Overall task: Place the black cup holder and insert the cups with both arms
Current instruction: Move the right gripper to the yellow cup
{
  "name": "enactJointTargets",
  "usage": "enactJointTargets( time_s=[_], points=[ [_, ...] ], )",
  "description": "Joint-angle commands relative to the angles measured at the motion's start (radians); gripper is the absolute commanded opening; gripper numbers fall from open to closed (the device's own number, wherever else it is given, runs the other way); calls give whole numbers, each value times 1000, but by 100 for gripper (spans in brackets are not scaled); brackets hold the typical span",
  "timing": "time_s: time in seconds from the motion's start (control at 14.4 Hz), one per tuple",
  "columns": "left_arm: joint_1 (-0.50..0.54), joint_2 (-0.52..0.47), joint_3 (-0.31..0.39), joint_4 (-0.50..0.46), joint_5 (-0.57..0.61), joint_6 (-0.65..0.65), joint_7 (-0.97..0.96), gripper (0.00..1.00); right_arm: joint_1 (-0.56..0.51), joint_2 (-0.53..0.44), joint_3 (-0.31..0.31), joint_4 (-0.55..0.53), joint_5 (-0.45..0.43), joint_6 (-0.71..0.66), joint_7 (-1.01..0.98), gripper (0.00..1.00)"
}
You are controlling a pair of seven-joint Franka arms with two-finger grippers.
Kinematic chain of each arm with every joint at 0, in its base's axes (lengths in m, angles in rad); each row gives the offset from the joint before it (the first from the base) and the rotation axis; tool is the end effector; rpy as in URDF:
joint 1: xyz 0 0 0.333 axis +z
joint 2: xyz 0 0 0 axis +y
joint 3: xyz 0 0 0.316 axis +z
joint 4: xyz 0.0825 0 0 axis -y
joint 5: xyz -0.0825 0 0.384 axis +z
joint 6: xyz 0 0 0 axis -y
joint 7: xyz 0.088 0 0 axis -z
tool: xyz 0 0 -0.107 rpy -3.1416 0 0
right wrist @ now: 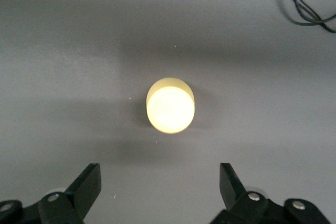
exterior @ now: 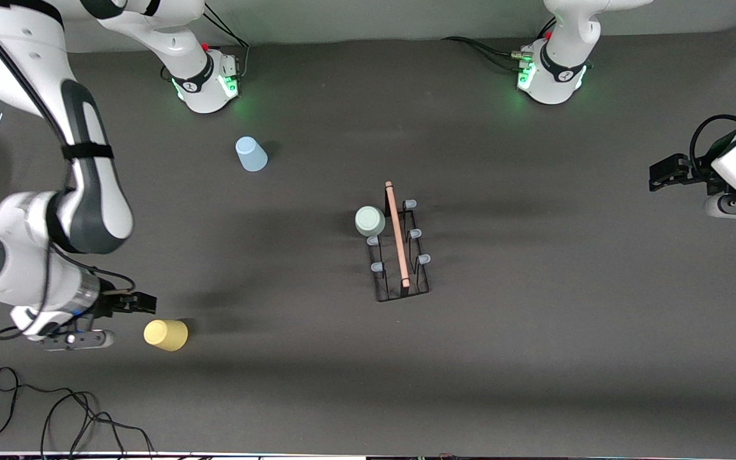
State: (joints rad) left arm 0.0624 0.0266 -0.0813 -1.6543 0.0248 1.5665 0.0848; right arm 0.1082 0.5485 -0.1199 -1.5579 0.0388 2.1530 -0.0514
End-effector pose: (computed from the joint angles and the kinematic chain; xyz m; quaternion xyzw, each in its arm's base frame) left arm 0.5568 -0.0073 0.5702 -0.9969 0.0524 0.0575 0.0094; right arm 0.7004 0.0057 0.3340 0.9994 0.0191 0.0249 0.0153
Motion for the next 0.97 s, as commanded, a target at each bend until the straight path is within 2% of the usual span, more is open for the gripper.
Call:
enactJointTargets(
  time_s=[0.0, 0.35, 0.84, 0.91],
  points=[
    [1, -13, 0, -5, -6, -13, 3, 99, -24, 50, 11, -4, 10, 94, -42, 100],
    [2, -13, 0, -5, -6, -14, 4, 99, -36, 128, 14, 7, 64, 172, -64, 100],
    [2, -13, 0, -5, -6, -14, 4, 99, -35, 180, 20, 27, 69, 217, -64, 100],
    [2, -13, 0, -5, -6, -14, 4, 99, -35, 189, 20, 27, 69, 228, -64, 96]
  ],
)
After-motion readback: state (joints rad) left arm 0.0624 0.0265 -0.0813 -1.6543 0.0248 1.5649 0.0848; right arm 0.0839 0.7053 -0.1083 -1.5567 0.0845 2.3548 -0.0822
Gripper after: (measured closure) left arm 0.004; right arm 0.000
